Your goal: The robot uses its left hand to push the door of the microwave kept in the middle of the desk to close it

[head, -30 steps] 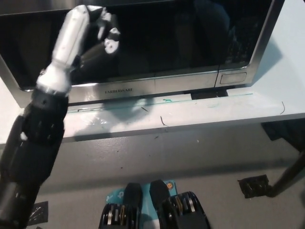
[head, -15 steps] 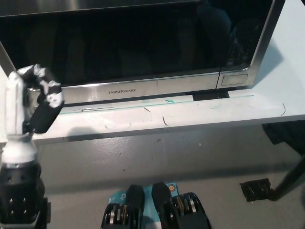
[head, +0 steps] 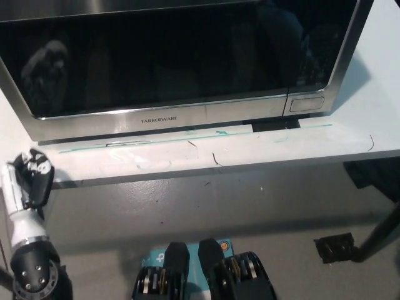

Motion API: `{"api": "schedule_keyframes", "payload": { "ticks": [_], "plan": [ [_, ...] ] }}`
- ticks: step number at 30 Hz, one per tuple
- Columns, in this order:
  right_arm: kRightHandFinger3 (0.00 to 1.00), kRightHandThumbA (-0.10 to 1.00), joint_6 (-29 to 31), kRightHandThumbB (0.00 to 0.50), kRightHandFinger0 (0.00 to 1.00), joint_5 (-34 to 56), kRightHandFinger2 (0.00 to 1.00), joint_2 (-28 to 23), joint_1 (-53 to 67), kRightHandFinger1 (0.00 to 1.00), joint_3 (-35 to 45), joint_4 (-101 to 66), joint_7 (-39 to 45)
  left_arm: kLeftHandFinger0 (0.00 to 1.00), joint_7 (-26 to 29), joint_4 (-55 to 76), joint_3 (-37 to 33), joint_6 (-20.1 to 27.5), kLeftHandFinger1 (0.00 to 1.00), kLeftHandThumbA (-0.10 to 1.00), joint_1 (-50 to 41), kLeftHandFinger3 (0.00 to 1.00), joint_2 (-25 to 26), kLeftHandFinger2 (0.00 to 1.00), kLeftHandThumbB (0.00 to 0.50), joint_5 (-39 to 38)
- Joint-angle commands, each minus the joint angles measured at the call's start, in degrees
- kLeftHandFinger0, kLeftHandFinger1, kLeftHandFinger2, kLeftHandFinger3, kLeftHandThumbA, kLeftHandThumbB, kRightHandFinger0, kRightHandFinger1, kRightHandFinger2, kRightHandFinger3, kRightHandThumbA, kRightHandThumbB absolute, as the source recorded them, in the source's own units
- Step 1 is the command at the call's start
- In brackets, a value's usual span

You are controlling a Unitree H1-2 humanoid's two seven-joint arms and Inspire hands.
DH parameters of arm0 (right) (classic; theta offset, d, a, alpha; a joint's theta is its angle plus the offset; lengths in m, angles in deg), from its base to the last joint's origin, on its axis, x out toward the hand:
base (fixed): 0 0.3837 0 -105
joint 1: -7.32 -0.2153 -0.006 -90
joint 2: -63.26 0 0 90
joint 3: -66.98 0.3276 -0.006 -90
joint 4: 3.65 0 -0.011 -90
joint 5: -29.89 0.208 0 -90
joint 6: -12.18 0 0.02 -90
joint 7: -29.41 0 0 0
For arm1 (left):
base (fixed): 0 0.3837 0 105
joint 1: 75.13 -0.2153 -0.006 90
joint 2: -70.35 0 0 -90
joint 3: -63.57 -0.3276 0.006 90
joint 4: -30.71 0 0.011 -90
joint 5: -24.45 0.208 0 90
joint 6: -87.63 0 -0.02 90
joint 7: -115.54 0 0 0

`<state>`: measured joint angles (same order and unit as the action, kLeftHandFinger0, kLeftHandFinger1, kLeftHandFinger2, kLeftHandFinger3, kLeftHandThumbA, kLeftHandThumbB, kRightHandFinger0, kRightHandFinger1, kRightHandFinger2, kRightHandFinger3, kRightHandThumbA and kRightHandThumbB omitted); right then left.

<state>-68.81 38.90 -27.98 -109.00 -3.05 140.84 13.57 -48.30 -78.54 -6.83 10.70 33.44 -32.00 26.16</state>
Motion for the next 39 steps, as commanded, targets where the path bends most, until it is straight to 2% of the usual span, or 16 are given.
{"api": "schedule_keyframes", "payload": {
  "ticks": [1, 2, 3, 6, 7, 9, 11, 12, 13, 17, 22, 25, 30, 34, 36, 39],
  "plan": [
    [0.53, -0.06, 1.43, 0.181, 0.69, 0.13, 0.61, -0.88, -1.45, 0.62, 0.19, -1.58, -0.99, 0.03, 3.34, -0.4, 1.06, -4.96, 0.03, -0.1, 1.39, 0.32, -0.86, 0.11, 0.027, -1.47],
    [0.53, -0.07, 1.31, 0.172, 0.71, 0.14, 0.62, -0.98, -1.48, 0.64, 0.13, -1.5, -0.77, 0.04, 3.78, -0.97, 1.82, -6.25, 0.02, -0.1, 1.06, 0.33, -1.54, 0.11, 0.031, -2.62],
    [0.53, -0.06, 1.19, 0.177, 0.67, -0.04, 0.59, -1.01, -1.3, 0.59, -0.02, -1.83, -0.74, 0.03, 6.34, -1.57, 2.97, -8.41, 0.0, -0.1, 1.1, 0.3, -2.68, 0.09, 0.08, -2.38],
    [0.52, -0.08, 1.66, 0.183, 0.61, 0.16, 0.56, -0.98, -1.34, 0.56, 0.14, -1.7, -0.68, 0.0, 8.08, -0.36, 4.0, -12.09, 0.0, -0.1, 0.3, 0.32, -4.57, 0.08, 0.061, -1.9],
    [0.51, -0.07, 1.71, 0.193, 0.56, -0.01, 0.52, -1.21, -1.69, 0.52, 0.07, -0.91, -0.9, 0.0, 7.79, -0.76, 4.18, -10.07, 0.0, -0.1, -0.26, 0.34, -5.19, 0.1, 0.053, -2.53],
    [0.53, -0.08, 1.07, 0.18, 0.58, 1.1, 0.55, -1.04, -1.68, 0.53, 0.77, -1.41, -0.33, 0.01, 8.31, 1.41, 4.28, -10.33, 0.02, -0.1, -1.79, 0.37, -6.84, 0.21, 0.041, -2.42],
    [0.53, -0.1, 1.38, 0.181, 0.54, 1.34, 0.52, -0.88, -1.7, 0.5, 0.94, -1.34, -0.19, 0.0, 7.85, 1.51, 3.95, -9.21, 0.0, -0.1, -2.52, 0.35, -6.74, 0.22, 0.04, -2.16],
    [0.55, -0.1, 1.43, 0.173, 0.62, 0.63, 0.57, -0.76, -1.64, 0.57, 0.59, -1.58, -0.8, 0.0, 8.61, -0.85, 3.75, -6.59, 0.0, -0.1, -2.68, 0.27, -6.13, 0.18, 0.063, -0.81],
    [0.54, -0.08, 1.65, 0.176, 0.63, 0.53, 0.58, -0.79, -1.53, 0.58, 0.36, -1.72, -0.36, 0.0, 7.67, -2.05, 3.33, -5.77, 0.0, -0.1, -2.9, 0.3, -5.15, 0.14, 0.067, -0.67],
    [0.5, -0.05, 2.01, 0.193, 0.65, -0.14, 0.57, -0.99, -2.0, 0.59, -0.04, -0.81, -0.96, 0.09, 6.84, -1.14, 2.9, -8.01, 0.09, -0.1, -3.36, 0.38, -4.47, 0.24, 0.072, -1.32],
    [0.51, -0.07, 1.64, 0.186, 0.58, -0.3, 0.52, -0.92, -2.05, 0.53, -0.01, -0.95, -1.78, 0.1, 8.0, -3.5, 3.34, -8.28, 0.09, -0.1, -2.67, 0.39, -3.83, 0.24, 0.099, -2.35],
    [0.54, -0.07, 1.66, 0.179, 0.68, -0.2, 0.6, -0.92, -1.95, 0.6, -0.09, -1.06, -1.57, 0.04, 6.79, -2.51, 3.87, -9.59, 0.06, -0.1, -2.36, 0.39, -3.86, 0.24, 0.082, -4.53],
    [0.52, -0.06, 1.65, 0.174, 0.62, 0.41, 0.56, -0.88, -1.97, 0.57, 0.06, -1.09, -0.66, 0.0, 4.86, -5.91, 4.04, -8.14, 0.0, -0.1, -0.65, 0.32, -2.81, 0.2, 0.081, -7.18],
    [0.51, -0.08, 1.44, 0.184, 0.58, 0.12, 0.52, -0.76, -2.02, 0.53, 0.05, -1.26, -1.42, 0.0, 4.59, -5.19, 2.44, -10.89, 0.0, -0.1, -0.9, 0.4, -1.97, 0.14, 0.057, -6.05],
    [0.51, -0.08, 1.81, 0.186, 0.6, -0.1, 0.53, -0.92, -1.75, 0.55, -0.07, -1.35, -1.4, 0.0, 5.73, -3.55, 2.61, -13.36, 0.0, -0.1, -1.45, 0.39, -2.75, 0.13, 0.069, -6.49],
    [0.49, -0.07, 2.54, 0.198, 0.66, 0.39, 0.58, -0.89, -1.93, 0.6, 0.15, -0.68, -0.85, 0.01, 4.16, -4.65, 2.28, -12.0, 0.03, -0.1, -1.53, 0.37, -1.99, 0.18, 0.066, -7.35]
  ]
}}
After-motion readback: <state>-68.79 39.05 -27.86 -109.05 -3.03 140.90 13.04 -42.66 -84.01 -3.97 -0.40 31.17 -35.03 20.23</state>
